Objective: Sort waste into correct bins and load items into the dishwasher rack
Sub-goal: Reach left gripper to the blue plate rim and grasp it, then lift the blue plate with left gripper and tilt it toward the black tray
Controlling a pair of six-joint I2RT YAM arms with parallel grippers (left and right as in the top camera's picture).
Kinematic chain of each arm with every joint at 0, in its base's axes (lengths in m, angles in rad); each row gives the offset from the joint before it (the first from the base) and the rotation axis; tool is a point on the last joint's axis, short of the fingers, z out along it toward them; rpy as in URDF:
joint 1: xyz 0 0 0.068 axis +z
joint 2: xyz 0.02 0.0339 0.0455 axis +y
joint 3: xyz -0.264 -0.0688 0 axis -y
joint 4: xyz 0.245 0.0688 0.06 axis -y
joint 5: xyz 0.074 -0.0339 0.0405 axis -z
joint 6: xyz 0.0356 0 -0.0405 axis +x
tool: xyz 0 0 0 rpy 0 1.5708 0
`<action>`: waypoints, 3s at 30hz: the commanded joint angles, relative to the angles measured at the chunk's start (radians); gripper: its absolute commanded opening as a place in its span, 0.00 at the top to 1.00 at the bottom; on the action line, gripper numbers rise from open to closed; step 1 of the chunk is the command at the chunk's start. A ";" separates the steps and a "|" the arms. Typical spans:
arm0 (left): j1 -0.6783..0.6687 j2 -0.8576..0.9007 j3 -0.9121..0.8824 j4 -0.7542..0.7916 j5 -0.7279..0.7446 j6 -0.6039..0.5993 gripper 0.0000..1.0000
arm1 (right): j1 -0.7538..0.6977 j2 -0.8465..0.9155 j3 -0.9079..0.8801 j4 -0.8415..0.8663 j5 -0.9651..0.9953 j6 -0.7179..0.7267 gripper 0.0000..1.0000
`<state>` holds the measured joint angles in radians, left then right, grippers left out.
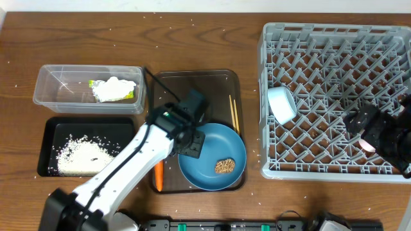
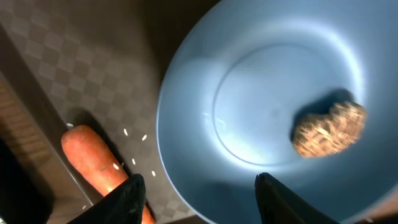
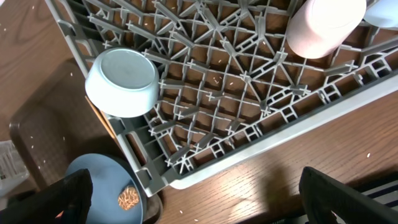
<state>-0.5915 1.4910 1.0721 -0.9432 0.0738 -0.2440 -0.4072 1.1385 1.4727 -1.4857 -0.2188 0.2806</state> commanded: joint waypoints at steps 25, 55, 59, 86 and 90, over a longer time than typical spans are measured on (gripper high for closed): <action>0.063 0.192 -0.037 0.200 -0.074 0.131 0.68 | -0.012 -0.002 0.010 -0.011 0.006 -0.008 0.01; 0.302 0.063 0.011 0.184 -0.022 0.027 0.69 | -0.012 -0.001 0.010 -0.026 0.006 -0.008 0.01; 0.293 0.024 0.011 0.160 -0.006 0.078 0.55 | -0.012 -0.001 0.010 -0.024 0.006 -0.008 0.01; 0.293 0.243 -0.030 0.346 -0.108 -0.005 0.62 | -0.012 -0.001 0.010 -0.042 0.006 -0.009 0.01; 0.293 0.259 -0.030 0.385 -0.109 -0.004 0.69 | -0.012 -0.001 0.010 -0.041 0.006 -0.009 0.01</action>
<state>-0.3012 1.7409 1.0500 -0.5690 -0.0151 -0.2428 -0.4072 1.1385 1.4727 -1.5253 -0.2188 0.2802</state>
